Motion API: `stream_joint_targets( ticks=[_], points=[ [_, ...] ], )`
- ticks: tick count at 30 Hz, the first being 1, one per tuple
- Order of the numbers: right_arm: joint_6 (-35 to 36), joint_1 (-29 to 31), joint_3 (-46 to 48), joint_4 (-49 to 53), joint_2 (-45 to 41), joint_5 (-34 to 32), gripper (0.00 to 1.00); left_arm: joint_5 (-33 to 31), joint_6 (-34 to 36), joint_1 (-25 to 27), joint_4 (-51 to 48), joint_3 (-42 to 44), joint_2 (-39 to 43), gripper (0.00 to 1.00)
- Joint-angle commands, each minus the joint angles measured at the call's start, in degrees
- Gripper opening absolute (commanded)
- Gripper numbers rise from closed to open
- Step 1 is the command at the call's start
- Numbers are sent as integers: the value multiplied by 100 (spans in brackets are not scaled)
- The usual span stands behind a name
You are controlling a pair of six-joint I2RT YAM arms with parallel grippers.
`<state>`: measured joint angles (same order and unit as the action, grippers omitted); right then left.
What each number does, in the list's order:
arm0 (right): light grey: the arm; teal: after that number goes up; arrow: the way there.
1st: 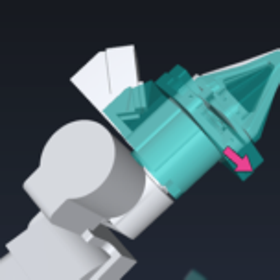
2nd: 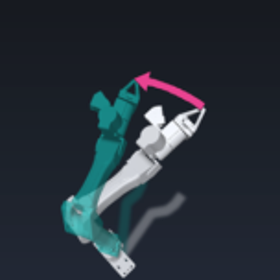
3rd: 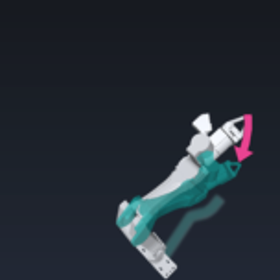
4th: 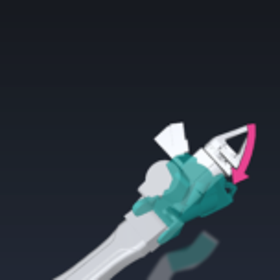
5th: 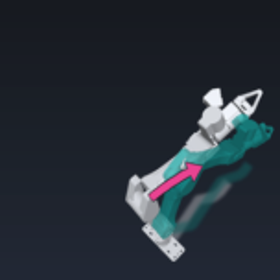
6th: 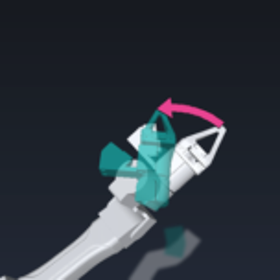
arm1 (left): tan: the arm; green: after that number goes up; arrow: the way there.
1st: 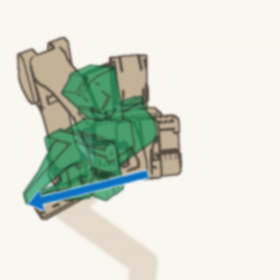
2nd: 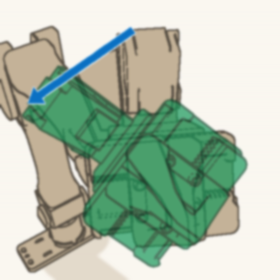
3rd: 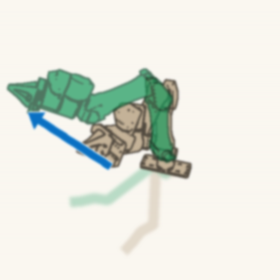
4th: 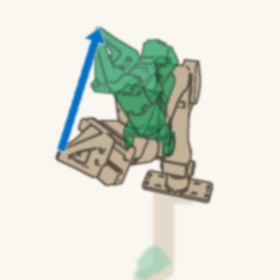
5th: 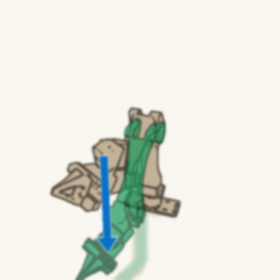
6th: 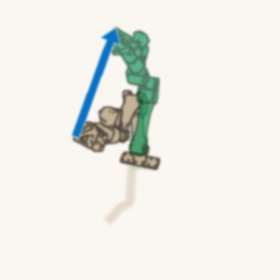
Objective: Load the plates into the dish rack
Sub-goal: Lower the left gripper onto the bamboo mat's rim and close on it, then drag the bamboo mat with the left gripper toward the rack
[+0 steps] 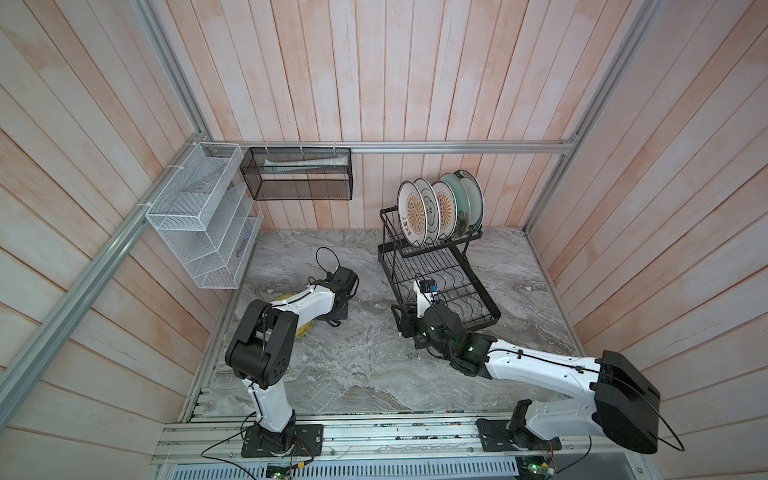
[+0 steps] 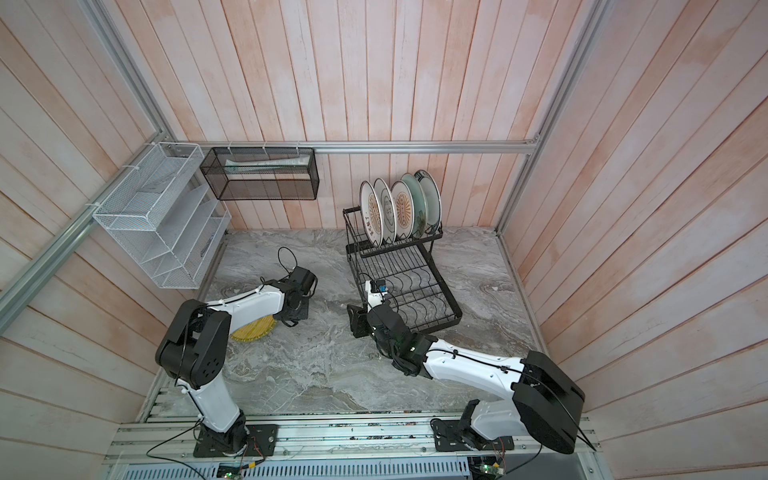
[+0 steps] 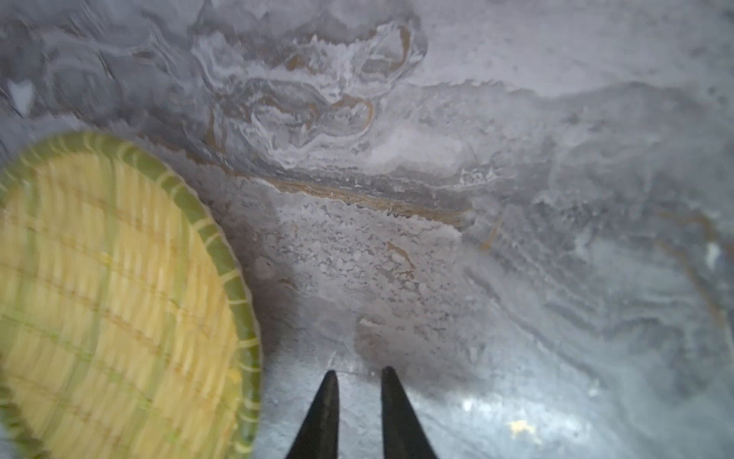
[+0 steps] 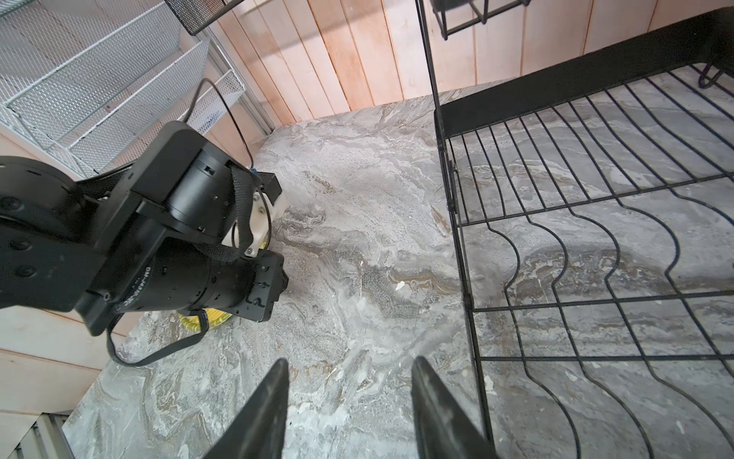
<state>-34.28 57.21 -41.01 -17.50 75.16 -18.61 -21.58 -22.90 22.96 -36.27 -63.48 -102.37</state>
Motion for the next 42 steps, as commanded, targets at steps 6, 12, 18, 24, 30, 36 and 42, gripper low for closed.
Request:
stream_joint_targets(
  ticks=[6, 12, 18, 24, 30, 36, 42],
  points=[
    [36, -26, 72, 145, -203, -129, 51, 4, 87, -828, 112, 257, 679, 37],
    [36, -26, 45, 146, -149, -90, 51, 649, 93, -1602, 694, 740, 1036, 38],
    [60, -26, -37, 180, -89, -52, 51, 1139, 54, -2170, 1133, 1081, 1133, 39],
    [80, -35, -69, 193, -71, -67, 51, 1455, 71, -2270, 1320, 1145, 946, 39],
    [58, -34, -67, 194, -36, -53, 51, 1717, 91, -2270, 1478, 1146, 696, 38],
    [27, -33, -38, 189, -54, -72, 51, 2063, 182, -2261, 1536, 1157, 578, 37],
    [27, -34, -47, 185, -35, -80, 51, 2408, 243, -2109, 1611, 1180, 553, 36]
  ],
)
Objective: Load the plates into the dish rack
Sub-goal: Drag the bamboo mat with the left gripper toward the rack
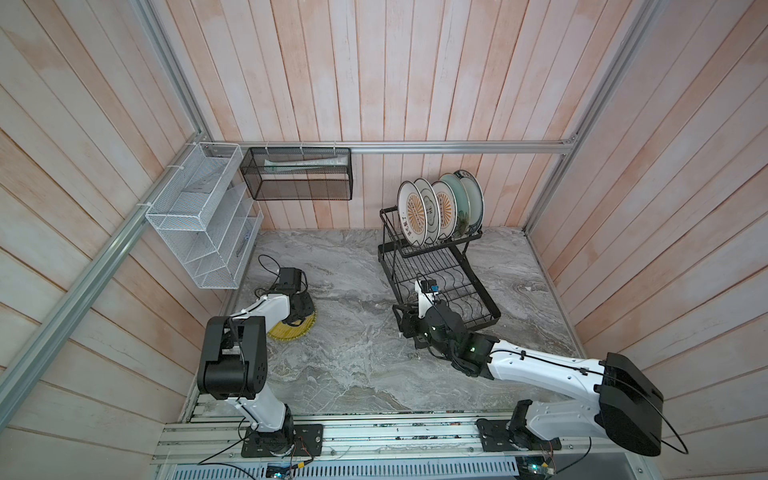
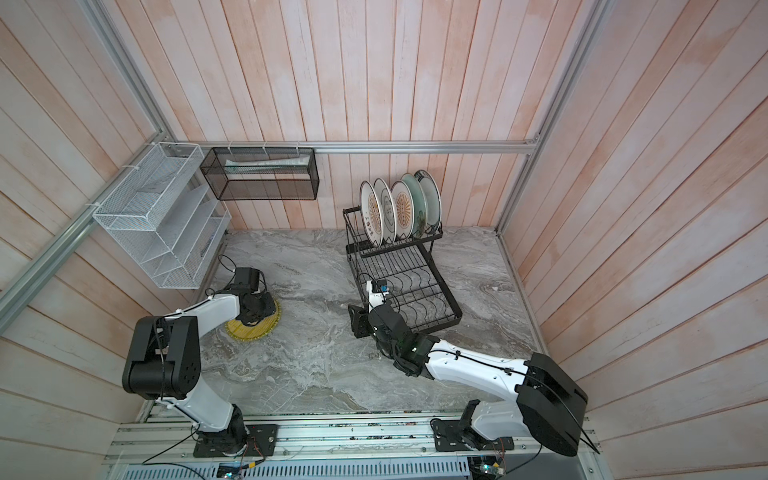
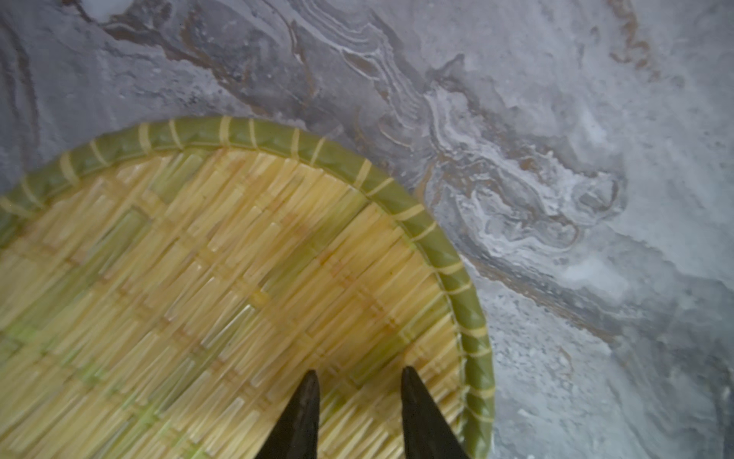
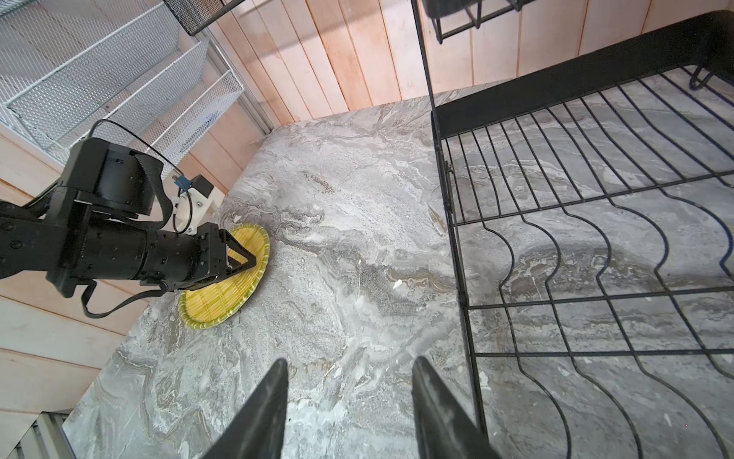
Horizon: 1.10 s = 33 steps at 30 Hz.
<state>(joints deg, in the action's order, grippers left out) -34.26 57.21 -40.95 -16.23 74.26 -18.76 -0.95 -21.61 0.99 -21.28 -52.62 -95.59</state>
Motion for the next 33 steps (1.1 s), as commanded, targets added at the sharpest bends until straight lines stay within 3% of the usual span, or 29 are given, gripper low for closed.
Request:
stream_joint_targets(
  ticks=[1, 13, 33],
  points=[
    [25, -34, -45, 44, 54, -61, 51, 434, 117, 113, 146, 98, -126, 36],
    [25, -35, -1, 55, -16, -97, 51, 1060, -44, 841, 308, 76, -284, 36],
    [7, -35, 117, 69, -227, -209, 51, 1320, -248, 2123, 308, 202, -292, 36]
  ],
)
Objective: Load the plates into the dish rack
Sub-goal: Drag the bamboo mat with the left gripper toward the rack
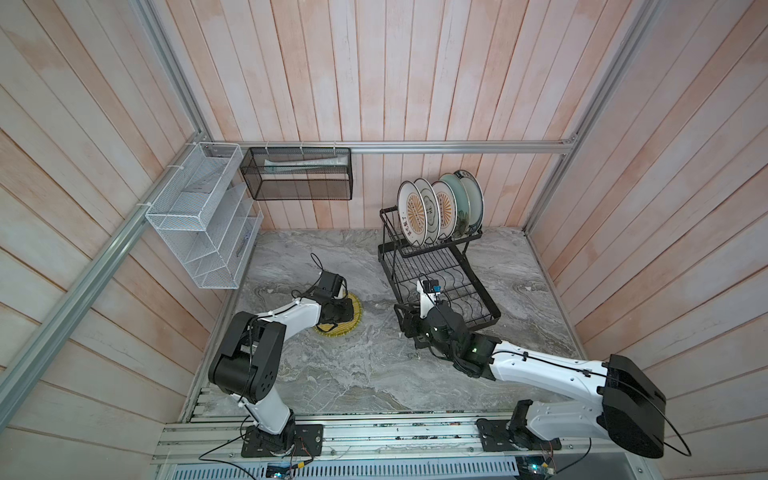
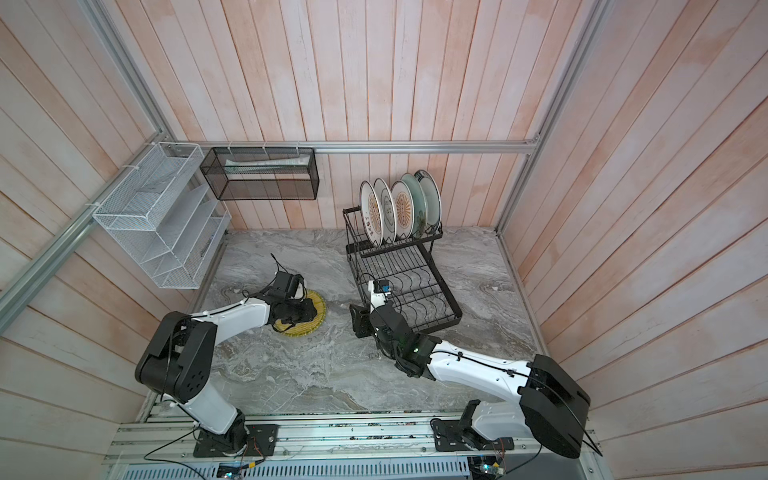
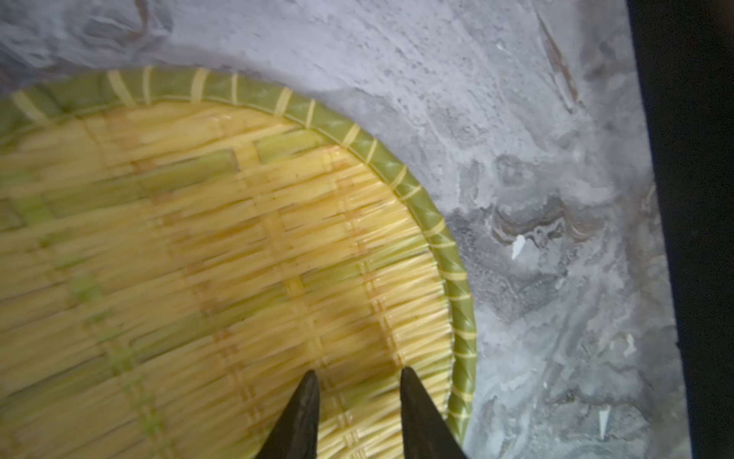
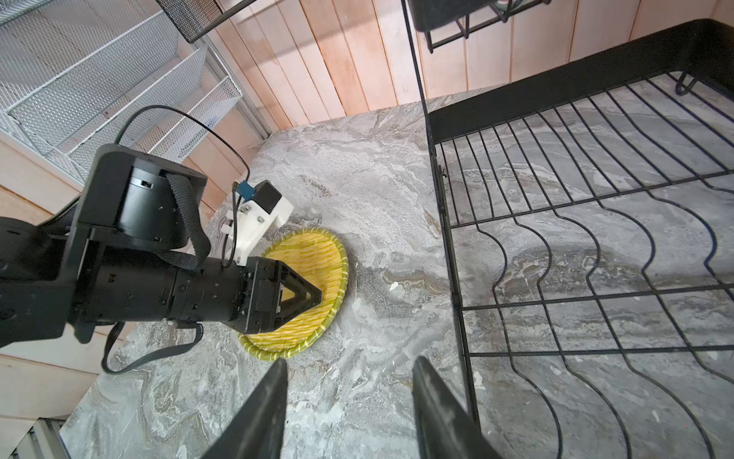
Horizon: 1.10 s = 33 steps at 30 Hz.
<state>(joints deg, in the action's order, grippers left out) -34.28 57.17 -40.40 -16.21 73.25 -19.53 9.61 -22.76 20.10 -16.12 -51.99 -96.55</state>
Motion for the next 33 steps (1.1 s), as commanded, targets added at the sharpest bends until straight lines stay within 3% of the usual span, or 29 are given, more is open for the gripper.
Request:
stream_joint_targets(
  ticks=[1, 8, 17, 29, 33],
  points=[
    [2, -30, 76, 71, -151, -154, 51, 277, -141, 314, -209, 121, -212, 36],
    [9, -30, 80, 134, -224, -198, 51, 339, -65, 790, -225, 59, -150, 36],
    [27, -30, 77, 216, -268, -238, 52, -175, 13, 697, -559, -272, 525, 39],
    [71, -57, 7, 255, -180, -216, 52, -810, -82, -576, -786, 74, 1720, 43],
    [63, -74, -3, 236, -115, -164, 52, -631, -240, -1034, -444, 493, 1893, 44]
  ],
)
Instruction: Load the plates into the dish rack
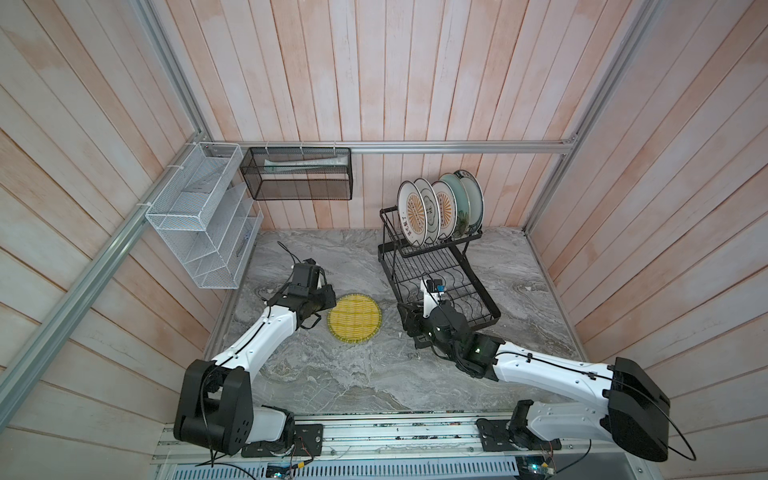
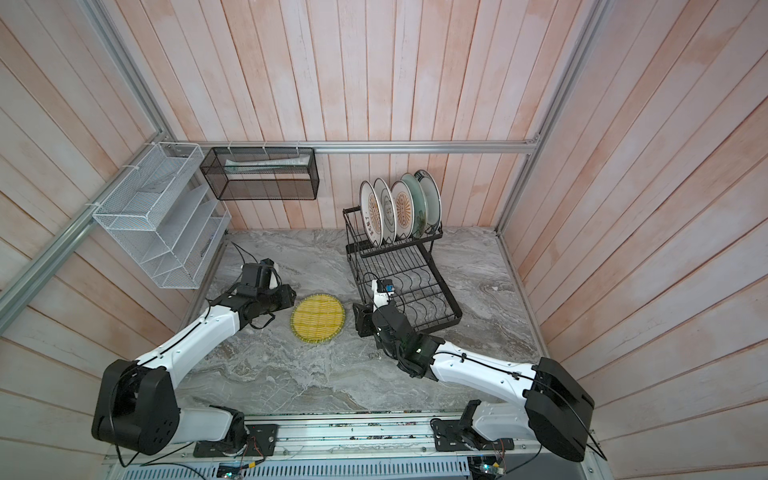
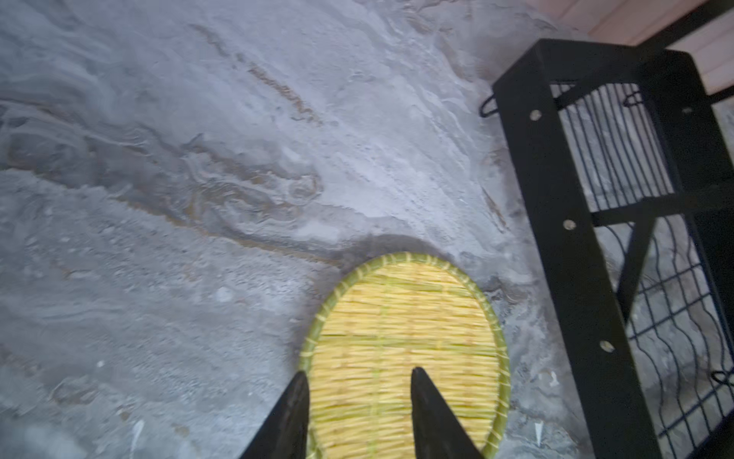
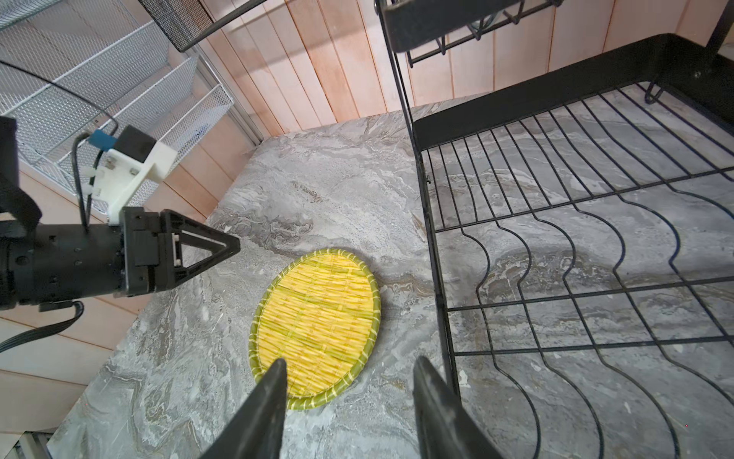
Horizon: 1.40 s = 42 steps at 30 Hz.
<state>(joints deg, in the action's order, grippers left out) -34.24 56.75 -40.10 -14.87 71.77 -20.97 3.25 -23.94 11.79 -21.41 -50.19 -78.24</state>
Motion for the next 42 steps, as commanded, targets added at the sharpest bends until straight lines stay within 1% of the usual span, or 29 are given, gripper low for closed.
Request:
stream_joint_targets(
  ticks=[1, 5, 10, 13, 23, 28, 36, 42],
  points=[
    [50, -41, -42, 103, 52, -15, 52, 95, -187, -310, 224, 431, 63, 44],
    [40, -41, -46, 107, 83, 22, 52, 378, -332, -545, 502, 702, -73, 44],
    [24, -50, -55, 100, 149, 25, 52, 678, -392, -560, 802, 937, -206, 44],
    [23, -50, -76, 75, 201, 63, 52, 998, -367, -564, 1033, 1056, -333, 43],
    [-4, -59, -82, 70, 241, 69, 52, 1308, -467, -564, 1469, 1334, -626, 42],
    [-48, -59, -52, 72, 233, 76, 52, 1613, -453, -564, 1783, 1486, -732, 40],
    [-57, -59, -42, 72, 237, 79, 52, 1807, -522, -564, 2009, 1590, -909, 39],
    [-83, -59, -42, 44, 285, 86, 52, 2124, -642, -564, 2373, 1707, -1023, 37]
  ],
)
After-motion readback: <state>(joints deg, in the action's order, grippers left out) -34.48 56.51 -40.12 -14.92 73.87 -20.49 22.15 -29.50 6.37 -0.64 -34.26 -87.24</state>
